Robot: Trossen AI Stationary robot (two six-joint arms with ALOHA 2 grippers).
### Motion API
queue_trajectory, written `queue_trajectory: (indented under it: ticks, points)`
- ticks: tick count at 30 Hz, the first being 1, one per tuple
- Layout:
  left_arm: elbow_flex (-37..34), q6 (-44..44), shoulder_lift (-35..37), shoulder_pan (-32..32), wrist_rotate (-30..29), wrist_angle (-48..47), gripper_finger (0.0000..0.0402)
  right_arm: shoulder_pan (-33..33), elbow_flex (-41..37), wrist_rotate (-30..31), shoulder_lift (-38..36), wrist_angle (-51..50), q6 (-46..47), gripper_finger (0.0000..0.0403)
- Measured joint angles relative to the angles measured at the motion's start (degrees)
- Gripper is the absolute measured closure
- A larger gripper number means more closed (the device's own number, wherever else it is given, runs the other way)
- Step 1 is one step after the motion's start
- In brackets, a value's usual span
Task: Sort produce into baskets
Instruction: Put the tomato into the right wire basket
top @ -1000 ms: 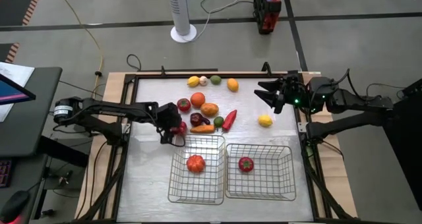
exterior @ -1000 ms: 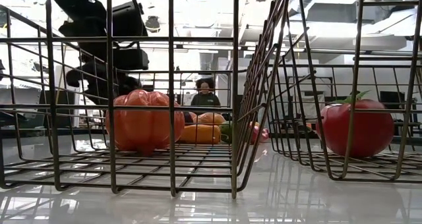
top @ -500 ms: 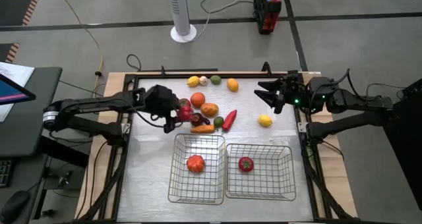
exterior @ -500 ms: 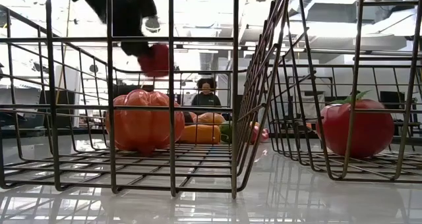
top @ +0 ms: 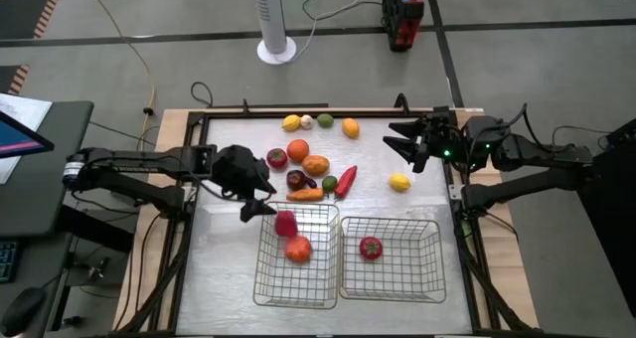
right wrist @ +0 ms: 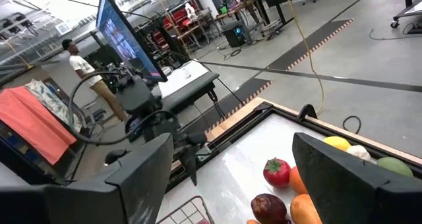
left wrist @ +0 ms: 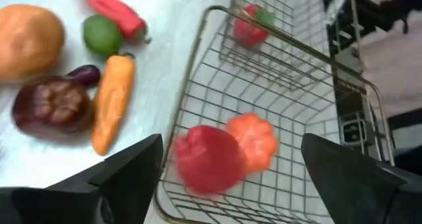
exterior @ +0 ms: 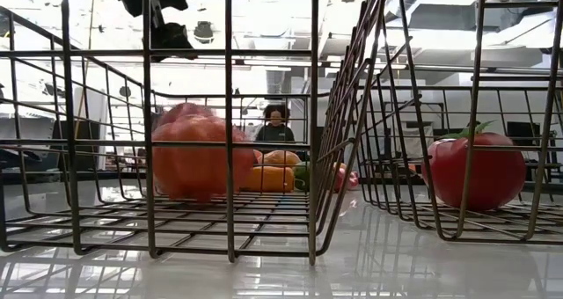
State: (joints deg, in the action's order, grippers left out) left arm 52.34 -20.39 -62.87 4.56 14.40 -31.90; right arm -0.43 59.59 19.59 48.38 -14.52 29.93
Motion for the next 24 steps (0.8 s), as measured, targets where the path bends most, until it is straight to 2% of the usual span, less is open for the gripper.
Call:
queue_trajectory:
  ticks: [6, 12, 17, 24]
  points:
    - [0.0, 1.8, 0.0, 5.2, -5.2, -5.1, 0.0045, 0.0, 0.0, 0.0, 0.0, 0.0, 0.0, 0.0062]
    - [0.0, 7.3, -1.1, 14.9, -11.1, -6.1, 0.0044, 0.1, 0.0, 0.0, 0.2, 0.0, 0.0, 0.0062]
    - [0.0, 8.4, -6.9, 22.3, -12.1, -4.5, 0.0044, 0.0, 0.0, 0.0, 1.4, 0.5, 0.0, 0.0062]
    - [0.8, 9.1, -15.2, 25.0, -12.8, 1.8, 0.0044, 0.1, 0.0, 0.0, 3.2, 1.5, 1.6, 0.0062]
